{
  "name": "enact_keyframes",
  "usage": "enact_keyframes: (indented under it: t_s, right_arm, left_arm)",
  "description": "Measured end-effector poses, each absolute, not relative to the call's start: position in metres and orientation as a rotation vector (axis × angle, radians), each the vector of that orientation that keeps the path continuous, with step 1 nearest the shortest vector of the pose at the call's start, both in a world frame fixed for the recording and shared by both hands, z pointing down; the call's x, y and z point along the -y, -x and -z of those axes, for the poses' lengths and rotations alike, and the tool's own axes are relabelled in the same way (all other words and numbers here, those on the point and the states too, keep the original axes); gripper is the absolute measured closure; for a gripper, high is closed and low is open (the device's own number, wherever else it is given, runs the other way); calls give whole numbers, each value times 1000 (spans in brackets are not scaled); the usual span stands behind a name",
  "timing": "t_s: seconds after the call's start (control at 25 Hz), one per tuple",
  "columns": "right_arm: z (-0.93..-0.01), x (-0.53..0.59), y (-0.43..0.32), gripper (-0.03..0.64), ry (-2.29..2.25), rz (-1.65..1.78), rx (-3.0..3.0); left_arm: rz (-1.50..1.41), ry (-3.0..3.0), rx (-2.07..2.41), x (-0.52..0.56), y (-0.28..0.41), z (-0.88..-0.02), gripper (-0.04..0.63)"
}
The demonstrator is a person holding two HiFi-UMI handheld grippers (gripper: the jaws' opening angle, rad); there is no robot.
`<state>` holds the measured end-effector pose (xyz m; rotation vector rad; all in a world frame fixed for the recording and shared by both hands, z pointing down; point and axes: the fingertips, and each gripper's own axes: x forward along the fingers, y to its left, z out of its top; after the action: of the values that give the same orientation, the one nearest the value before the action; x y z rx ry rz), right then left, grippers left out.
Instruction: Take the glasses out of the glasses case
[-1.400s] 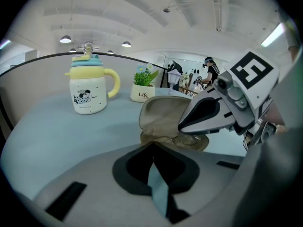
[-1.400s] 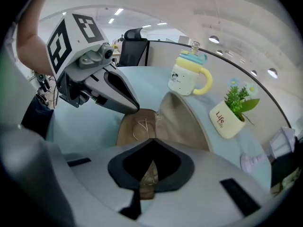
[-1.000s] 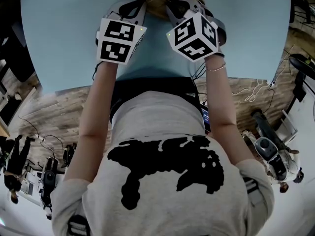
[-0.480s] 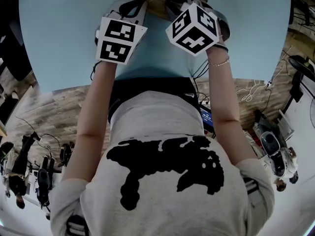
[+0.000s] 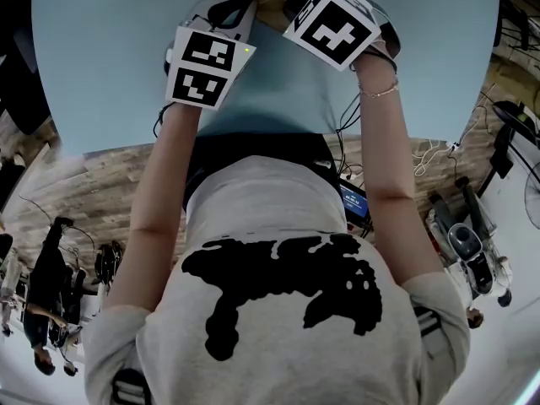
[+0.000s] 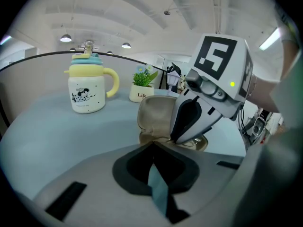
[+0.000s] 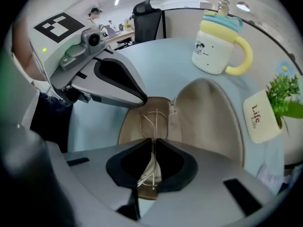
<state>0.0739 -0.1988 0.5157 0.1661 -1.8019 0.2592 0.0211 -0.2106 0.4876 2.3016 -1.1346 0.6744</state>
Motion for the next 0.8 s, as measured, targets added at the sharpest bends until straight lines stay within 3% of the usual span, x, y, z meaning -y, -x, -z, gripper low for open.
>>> enact_keyframes:
  t_s: [0.8]
  right_arm:
    - [-490,207,-80,607,-436,-219,2040]
  left_arm:
    - [-636,-2290,1181,211,-17,-479,581]
